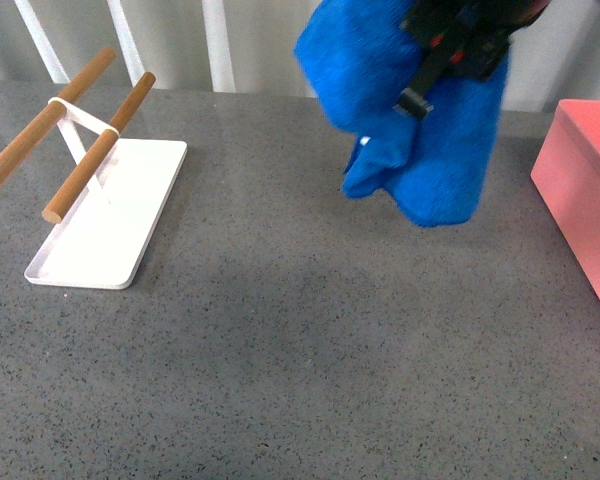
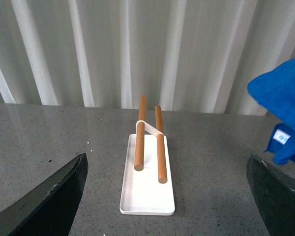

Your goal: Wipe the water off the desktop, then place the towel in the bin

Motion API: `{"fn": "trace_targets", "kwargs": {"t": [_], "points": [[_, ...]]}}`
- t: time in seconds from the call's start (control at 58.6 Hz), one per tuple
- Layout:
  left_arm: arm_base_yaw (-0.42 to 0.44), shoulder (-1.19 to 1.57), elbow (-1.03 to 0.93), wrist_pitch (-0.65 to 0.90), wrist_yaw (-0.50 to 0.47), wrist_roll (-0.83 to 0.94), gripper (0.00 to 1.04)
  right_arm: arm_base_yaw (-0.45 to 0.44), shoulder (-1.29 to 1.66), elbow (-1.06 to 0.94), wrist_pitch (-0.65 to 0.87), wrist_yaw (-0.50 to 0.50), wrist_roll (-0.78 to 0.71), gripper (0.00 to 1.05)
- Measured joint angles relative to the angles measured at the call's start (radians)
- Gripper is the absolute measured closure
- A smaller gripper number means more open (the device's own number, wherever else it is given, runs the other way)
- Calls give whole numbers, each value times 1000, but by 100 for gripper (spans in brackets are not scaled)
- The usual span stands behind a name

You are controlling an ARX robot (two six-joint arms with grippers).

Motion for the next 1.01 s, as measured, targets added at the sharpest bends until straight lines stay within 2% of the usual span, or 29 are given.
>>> {"fn": "trace_targets", "kwargs": {"t": [0.068,0.188,0.341,0.7,1.007], "points": [[0,0,0,0,0,0,7,-21,-43,2,-36,77,-52,99],[0,0,0,0,0,0,7,-64,-115,2,-76,154,-146,99],[0,0,0,0,0,0,7,-181,-240,1,-96,238,-272,99],[0,0,0,0,0,0,7,-407,-328,-159,-55,231,-306,99],[0,0,0,0,0,0,7,-466,-332,-252,32,173,-317,99]]}}
